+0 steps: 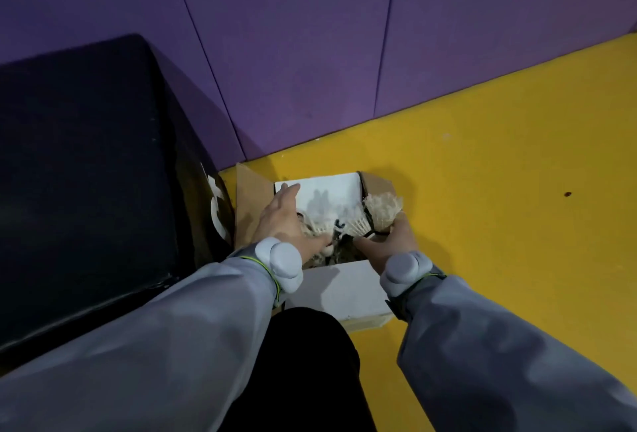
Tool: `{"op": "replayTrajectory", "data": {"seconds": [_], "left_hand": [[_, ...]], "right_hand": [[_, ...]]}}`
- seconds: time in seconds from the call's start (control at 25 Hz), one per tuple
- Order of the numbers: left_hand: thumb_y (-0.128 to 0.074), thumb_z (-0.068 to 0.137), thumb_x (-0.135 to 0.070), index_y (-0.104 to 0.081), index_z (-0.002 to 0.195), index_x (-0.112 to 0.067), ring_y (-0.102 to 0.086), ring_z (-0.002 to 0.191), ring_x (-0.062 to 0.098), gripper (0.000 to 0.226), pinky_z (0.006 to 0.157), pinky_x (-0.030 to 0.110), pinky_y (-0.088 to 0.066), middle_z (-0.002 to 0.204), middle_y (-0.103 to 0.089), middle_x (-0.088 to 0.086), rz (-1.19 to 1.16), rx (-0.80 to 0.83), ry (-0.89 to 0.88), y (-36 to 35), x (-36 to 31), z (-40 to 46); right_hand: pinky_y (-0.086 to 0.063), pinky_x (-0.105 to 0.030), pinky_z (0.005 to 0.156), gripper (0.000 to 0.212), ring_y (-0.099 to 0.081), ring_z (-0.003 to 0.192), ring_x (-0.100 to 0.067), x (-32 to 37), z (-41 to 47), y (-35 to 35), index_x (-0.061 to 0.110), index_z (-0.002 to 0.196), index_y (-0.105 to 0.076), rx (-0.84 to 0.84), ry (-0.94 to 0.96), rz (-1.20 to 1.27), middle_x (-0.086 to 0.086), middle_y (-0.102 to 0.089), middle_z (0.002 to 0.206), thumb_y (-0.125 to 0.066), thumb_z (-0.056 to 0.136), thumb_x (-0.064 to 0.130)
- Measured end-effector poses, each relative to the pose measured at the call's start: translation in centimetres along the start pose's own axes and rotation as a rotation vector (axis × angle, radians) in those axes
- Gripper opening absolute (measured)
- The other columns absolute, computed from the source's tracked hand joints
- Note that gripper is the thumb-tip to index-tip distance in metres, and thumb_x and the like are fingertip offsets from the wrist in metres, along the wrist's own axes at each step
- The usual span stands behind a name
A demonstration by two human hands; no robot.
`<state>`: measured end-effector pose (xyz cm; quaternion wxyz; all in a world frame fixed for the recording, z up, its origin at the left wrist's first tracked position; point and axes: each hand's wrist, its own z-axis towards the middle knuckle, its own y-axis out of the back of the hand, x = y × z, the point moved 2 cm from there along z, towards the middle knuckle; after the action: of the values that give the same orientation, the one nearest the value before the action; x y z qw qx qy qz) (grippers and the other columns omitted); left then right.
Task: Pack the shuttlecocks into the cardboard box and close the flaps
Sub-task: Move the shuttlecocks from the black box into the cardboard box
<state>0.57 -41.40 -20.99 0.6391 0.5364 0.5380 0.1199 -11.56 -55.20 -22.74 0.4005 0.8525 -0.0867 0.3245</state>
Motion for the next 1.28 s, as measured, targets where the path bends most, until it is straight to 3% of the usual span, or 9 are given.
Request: {"op": "replayTrajectory", "data": {"seconds": [0.04,0.12,0.2,0.48,0.76,0.88,1.0,1.12,1.28], "left_hand": [[-0.076,0.060,-0.051,-0.010,0.144,-0.030,-0.017,0.141,0.022,0.109,0.111,0.034,-0.021,0.156,-0.012,-0.001,0.003,0.020,-0.032,-0.2,0.2,0.1],[-0.077,0.057,-0.055,0.001,0.144,-0.032,-0.007,0.144,0.021,0.119,0.113,0.034,-0.013,0.158,-0.003,-0.002,0.010,0.032,-0.062,-0.5,1.1,0.6],[-0.076,0.058,-0.057,0.003,0.144,-0.035,-0.007,0.144,0.022,0.119,0.113,0.036,-0.012,0.158,-0.002,-0.003,0.016,0.027,-0.047,-0.4,2.3,1.0],[-0.074,0.059,-0.057,-0.002,0.143,-0.036,-0.010,0.143,0.022,0.113,0.112,0.036,-0.016,0.157,-0.004,-0.006,-0.048,-0.029,-0.042,2.3,2.5,0.6],[-0.073,0.064,-0.053,-0.007,0.144,-0.032,-0.010,0.143,0.023,0.107,0.114,0.036,-0.016,0.157,-0.009,-0.002,-0.090,-0.193,-0.168,11.3,2.5,-3.5],[-0.072,0.065,-0.052,-0.009,0.145,-0.029,-0.012,0.142,0.024,0.104,0.113,0.036,-0.017,0.156,-0.012,-0.002,-0.102,-0.302,-0.163,15.5,4.7,-6.7],[-0.071,0.066,-0.053,-0.008,0.145,-0.027,-0.012,0.142,0.024,0.104,0.113,0.034,-0.018,0.156,-0.013,-0.001,-0.089,-0.364,-0.129,18.5,7.8,-9.1],[-0.072,0.066,-0.052,-0.009,0.145,-0.027,-0.014,0.142,0.024,0.104,0.112,0.034,-0.021,0.156,-0.014,-0.002,-0.064,-0.394,-0.058,20.9,12.2,-11.5],[-0.073,0.068,-0.044,-0.019,0.143,-0.023,-0.022,0.139,0.025,0.095,0.110,0.035,-0.026,0.152,-0.026,0.001,-0.100,-0.538,0.101,24.1,18.5,-13.5]], "right_hand": [[-0.048,-0.046,0.092,0.061,-0.055,0.102,-0.032,-0.2,0.2,-0.4,0.010,0.117,-0.041,0.006,-0.011,-0.019,-0.015,-0.058,0.108,-0.074,0.074,0.040],[-0.039,-0.048,0.106,0.101,-0.042,0.130,-0.034,-0.4,0.9,-1.5,0.012,0.147,-0.017,0.046,-0.063,-0.072,-0.014,-0.041,0.146,-0.074,0.072,0.048],[-0.037,-0.049,0.108,0.114,-0.035,0.137,-0.035,-0.4,1.3,-2.6,0.014,0.151,-0.003,0.073,-0.055,-0.087,-0.013,-0.031,0.153,-0.075,0.070,0.048],[-0.039,-0.042,0.105,0.106,-0.036,0.137,-0.033,2.1,-0.6,-1.8,0.012,0.150,-0.009,0.057,0.023,-0.113,-0.010,-0.032,0.153,-0.073,0.072,0.048],[-0.045,-0.041,0.101,0.090,-0.046,0.129,-0.033,9.1,-7.8,-0.9,0.006,0.145,-0.027,-0.002,0.223,-0.180,-0.014,-0.045,0.144,-0.069,0.076,0.047],[-0.045,-0.037,0.096,0.096,-0.046,0.130,-0.031,12.7,-12.1,-2.3,0.014,0.150,-0.017,-0.041,0.277,-0.275,-0.007,-0.042,0.149,-0.063,0.077,0.056],[-0.043,-0.040,0.102,0.097,-0.042,0.133,-0.032,15.3,-14.8,-4.8,0.015,0.150,-0.016,-0.035,0.345,-0.199,-0.007,-0.040,0.150,-0.066,0.076,0.054],[-0.041,-0.045,0.105,0.095,-0.042,0.132,-0.034,17.1,-17.3,-8.4,0.014,0.147,-0.024,-0.039,0.388,-0.090,-0.010,-0.046,0.145,-0.070,0.072,0.050],[-0.041,-0.043,0.106,0.086,-0.046,0.128,-0.031,19.6,-20.9,-14.0,0.015,0.139,-0.039,-0.053,0.535,-0.160,-0.008,-0.054,0.137,-0.069,0.068,0.054]]}}
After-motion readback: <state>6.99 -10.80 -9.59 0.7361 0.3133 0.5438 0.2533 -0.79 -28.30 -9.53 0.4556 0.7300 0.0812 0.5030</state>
